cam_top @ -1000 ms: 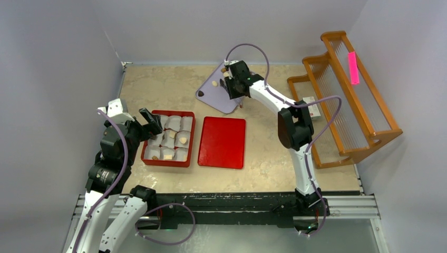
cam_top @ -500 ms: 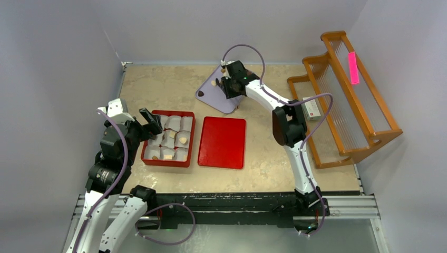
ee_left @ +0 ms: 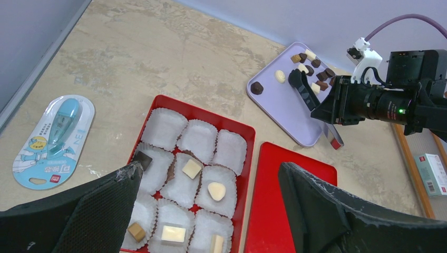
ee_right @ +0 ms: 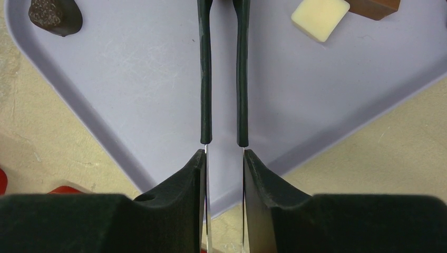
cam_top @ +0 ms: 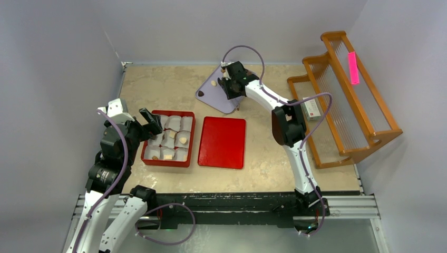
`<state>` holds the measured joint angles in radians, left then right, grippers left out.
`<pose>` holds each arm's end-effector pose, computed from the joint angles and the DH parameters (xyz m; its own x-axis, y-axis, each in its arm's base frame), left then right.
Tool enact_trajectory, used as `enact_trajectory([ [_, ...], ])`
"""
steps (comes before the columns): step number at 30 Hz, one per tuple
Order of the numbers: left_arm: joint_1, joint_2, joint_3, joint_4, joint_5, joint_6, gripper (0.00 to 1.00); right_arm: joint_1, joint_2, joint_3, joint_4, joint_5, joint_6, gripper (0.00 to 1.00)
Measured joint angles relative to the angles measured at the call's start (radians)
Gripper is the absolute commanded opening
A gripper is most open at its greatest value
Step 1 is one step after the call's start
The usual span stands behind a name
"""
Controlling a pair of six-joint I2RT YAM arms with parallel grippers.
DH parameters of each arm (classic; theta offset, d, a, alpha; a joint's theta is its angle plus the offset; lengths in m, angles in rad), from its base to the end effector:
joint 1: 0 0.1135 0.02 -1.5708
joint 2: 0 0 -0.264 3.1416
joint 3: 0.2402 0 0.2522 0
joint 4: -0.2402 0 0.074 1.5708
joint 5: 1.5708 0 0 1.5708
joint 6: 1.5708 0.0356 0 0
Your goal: Pack the chocolate
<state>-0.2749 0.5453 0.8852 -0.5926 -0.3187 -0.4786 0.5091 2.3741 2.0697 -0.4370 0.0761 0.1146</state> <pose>0.1085 -0.0190 0.3617 -0.1978 -0.3986 -0.8955 -0.1412 0.9157 -0.3764 0.4750 0.2620 0.2067 -0.6358 -0.2243 -0.7386 -0.3667 0.9297 0.0333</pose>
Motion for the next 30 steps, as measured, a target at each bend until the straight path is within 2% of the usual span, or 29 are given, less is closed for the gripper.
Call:
enact_trajectory([
  [10, 0.0, 0.0, 0.0, 0.0, 0.0, 0.0, 0.99, 0.0, -0.036, -0.067, 0.01, -0.019, 0.001, 0.22],
  [20, 0.0, 0.0, 0.0, 0.0, 0.0, 0.0, 0.99, 0.0, -0.138, -0.15, 0.032, -0.029, 0.002, 0.19],
  [30, 0.0, 0.0, 0.0, 0.0, 0.0, 0.0, 0.99, 0.012, -0.261, -0.249, 0.058, -0.106, 0.021, 0.18],
])
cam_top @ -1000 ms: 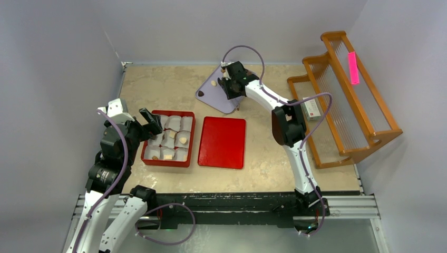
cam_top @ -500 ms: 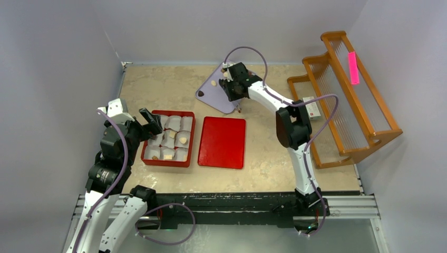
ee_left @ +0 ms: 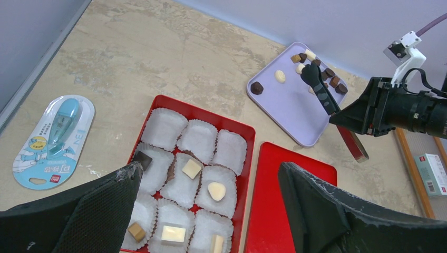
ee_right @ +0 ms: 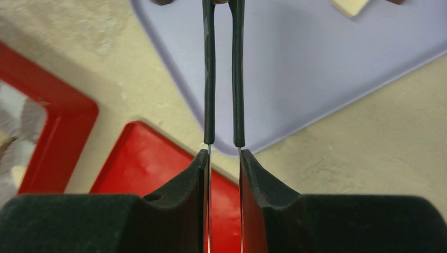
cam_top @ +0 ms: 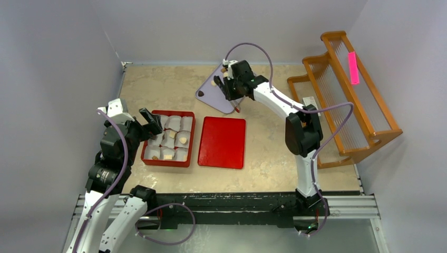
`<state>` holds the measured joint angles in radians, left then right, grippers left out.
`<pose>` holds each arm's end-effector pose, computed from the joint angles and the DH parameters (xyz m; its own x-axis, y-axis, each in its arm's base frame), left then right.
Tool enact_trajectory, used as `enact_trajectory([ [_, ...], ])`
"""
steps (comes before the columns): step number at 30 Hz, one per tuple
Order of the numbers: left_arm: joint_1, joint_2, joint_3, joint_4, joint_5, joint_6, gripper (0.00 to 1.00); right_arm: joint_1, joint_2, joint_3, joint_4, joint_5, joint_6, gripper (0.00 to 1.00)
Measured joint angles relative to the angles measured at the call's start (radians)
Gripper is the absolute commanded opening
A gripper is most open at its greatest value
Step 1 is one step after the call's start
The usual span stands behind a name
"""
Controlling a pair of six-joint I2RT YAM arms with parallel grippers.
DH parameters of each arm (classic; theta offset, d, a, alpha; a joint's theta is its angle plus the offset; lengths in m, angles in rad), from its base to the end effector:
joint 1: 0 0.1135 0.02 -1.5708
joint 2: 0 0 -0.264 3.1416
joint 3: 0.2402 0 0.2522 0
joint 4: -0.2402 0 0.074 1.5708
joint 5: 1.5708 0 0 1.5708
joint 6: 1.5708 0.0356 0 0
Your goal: Pack the chocolate
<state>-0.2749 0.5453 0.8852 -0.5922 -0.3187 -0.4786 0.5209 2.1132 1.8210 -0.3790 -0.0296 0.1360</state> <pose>0.1085 -0.0190 0.3618 -0.1975 -0.3987 -0.8956 -0.1410 0.9156 -0.3765 0.4279 0.2467 0.2583 -0.6046 -0.1907 -0.7734 -0.4396 0.8895 0.1244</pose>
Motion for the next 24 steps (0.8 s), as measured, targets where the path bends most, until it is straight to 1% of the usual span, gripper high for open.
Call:
enact_trajectory([
  [4, 0.0, 0.0, 0.0, 0.0, 0.0, 0.0, 0.99, 0.045, -0.039, -0.023, 0.011, -0.022, 0.004, 0.18],
  [14, 0.005, 0.0, 0.0, 0.0, -0.001, 0.0, 0.99, 0.243, -0.05, -0.026, 0.003, -0.04, -0.002, 0.19],
  [20, 0.005, -0.005, 0.0, 0.0, -0.002, 0.0, 0.99, 0.328, -0.05, -0.025, -0.035, -0.023, -0.015, 0.2],
  [24, 0.005, -0.006, 0.0, 0.0, -0.002, 0.0, 0.99, 0.369, -0.05, -0.025, -0.062, 0.023, -0.029, 0.22],
])
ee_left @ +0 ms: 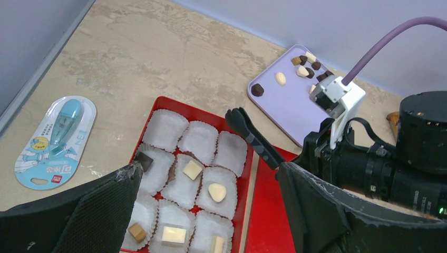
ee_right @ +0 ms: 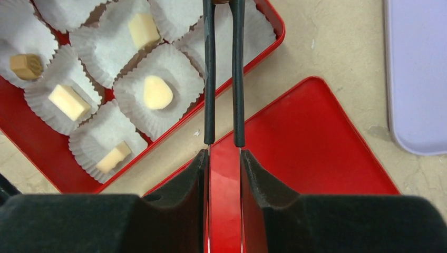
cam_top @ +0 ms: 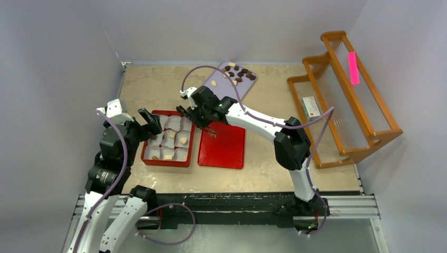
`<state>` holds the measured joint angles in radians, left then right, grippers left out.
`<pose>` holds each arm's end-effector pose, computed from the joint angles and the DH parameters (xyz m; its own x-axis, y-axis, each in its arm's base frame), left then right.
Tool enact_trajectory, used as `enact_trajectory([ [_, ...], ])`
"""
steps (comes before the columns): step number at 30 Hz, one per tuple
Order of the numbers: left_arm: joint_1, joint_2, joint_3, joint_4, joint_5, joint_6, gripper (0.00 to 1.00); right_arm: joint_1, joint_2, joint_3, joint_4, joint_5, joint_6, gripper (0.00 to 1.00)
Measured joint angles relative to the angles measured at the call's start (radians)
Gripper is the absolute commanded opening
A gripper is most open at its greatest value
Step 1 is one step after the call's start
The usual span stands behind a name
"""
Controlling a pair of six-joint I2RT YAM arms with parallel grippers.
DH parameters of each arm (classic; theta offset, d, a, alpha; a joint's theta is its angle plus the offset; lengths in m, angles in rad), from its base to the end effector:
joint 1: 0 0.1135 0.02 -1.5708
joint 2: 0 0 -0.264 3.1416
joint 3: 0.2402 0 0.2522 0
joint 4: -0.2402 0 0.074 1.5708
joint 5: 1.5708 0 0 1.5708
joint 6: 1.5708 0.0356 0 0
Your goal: Pack the chocolate
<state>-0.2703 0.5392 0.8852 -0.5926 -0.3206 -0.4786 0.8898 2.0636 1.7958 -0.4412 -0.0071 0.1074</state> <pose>0.1071 -0.0180 0.3623 -0.1899 -0.4009 -0.8962 -0.1448 0.9143 -0.3783 0.3021 0.3732 0.2678 -0.4912 -0.4359 -0.7541 -0.7319 0.6760 0.0860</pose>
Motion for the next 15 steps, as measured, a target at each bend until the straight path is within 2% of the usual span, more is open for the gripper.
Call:
enact_trajectory([
  [15, 0.0, 0.0, 0.0, 0.0, 0.0, 0.0, 0.99, 0.068, 0.0, 0.0, -0.072, 0.122, -0.034, 0.28],
])
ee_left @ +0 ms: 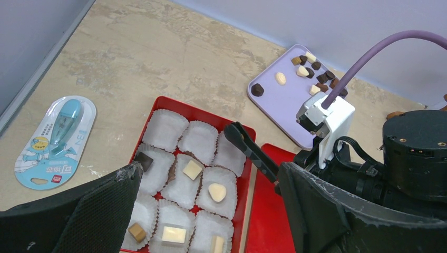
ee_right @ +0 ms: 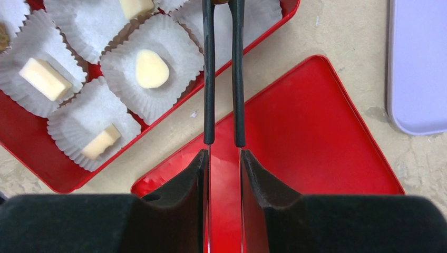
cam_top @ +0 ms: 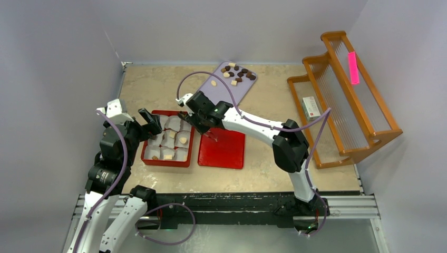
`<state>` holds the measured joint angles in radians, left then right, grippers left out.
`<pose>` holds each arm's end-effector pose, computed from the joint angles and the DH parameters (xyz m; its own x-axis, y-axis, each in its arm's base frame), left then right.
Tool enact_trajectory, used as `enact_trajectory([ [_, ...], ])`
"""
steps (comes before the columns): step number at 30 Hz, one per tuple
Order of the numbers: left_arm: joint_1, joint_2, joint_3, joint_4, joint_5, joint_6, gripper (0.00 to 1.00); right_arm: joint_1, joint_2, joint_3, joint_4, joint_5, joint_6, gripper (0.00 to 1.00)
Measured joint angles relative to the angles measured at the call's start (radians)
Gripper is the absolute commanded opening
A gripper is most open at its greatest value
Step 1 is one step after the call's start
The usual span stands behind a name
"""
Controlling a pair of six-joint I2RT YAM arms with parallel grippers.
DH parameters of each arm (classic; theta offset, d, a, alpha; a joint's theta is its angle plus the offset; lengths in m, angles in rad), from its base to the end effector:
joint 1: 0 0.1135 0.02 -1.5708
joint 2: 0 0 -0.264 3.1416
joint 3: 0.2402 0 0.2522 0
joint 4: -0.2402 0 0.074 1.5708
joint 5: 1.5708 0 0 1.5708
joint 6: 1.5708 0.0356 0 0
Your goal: Pack the chocolate
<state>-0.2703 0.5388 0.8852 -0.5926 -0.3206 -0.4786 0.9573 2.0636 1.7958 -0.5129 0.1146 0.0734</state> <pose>0.1071 -0.0180 0.3623 -0.1895 -0.4010 -0.8963 -0.1447 0.9142 -0.3785 0.2766 0.3858 0.2622 -0.4602 -0.5271 -0.7144 -0.7337 0.6789 -0.0282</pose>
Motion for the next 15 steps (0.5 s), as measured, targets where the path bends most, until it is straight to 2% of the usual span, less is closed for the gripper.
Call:
enact_trajectory([
  [15, 0.0, 0.0, 0.0, 0.0, 0.0, 0.0, 0.99, 0.006, 0.0, 0.0, -0.03, 0.026, -0.006, 0.34],
])
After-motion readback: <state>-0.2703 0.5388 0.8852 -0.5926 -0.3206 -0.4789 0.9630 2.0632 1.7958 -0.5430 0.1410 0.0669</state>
